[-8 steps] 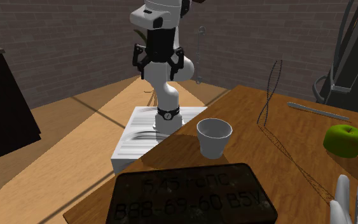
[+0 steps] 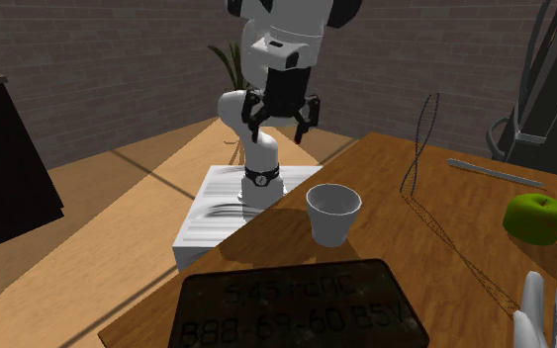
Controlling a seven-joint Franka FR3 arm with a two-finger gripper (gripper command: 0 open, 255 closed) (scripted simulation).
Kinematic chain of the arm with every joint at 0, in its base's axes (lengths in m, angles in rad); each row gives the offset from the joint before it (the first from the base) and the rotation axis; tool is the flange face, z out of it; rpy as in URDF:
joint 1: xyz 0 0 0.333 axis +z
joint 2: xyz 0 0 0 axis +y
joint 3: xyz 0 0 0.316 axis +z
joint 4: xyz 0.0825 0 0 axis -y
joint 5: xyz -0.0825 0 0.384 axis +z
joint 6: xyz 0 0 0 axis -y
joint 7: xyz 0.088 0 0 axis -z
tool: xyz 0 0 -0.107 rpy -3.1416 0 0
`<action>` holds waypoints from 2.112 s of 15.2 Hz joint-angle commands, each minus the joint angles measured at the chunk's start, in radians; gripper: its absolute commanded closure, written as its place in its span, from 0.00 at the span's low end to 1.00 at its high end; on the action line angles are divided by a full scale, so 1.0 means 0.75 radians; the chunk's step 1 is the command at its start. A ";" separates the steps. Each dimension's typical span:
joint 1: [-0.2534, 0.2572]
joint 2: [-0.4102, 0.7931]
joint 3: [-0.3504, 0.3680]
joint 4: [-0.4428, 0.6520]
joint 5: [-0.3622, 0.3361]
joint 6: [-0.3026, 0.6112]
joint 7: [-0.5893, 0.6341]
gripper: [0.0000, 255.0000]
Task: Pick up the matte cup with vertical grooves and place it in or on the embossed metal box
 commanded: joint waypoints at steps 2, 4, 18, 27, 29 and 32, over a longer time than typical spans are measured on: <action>0.043 0.025 0.087 -0.052 0.058 0.105 0.091 0.00; 0.067 0.061 0.145 -0.069 0.089 0.176 0.148 0.00; 0.115 0.446 0.512 -0.045 0.115 0.632 0.526 0.00; 0.098 0.502 0.530 -0.109 0.093 0.747 0.545 0.00; 0.098 0.502 0.530 -0.109 0.093 0.747 0.545 0.00; 0.098 0.502 0.530 -0.109 0.093 0.747 0.545 1.00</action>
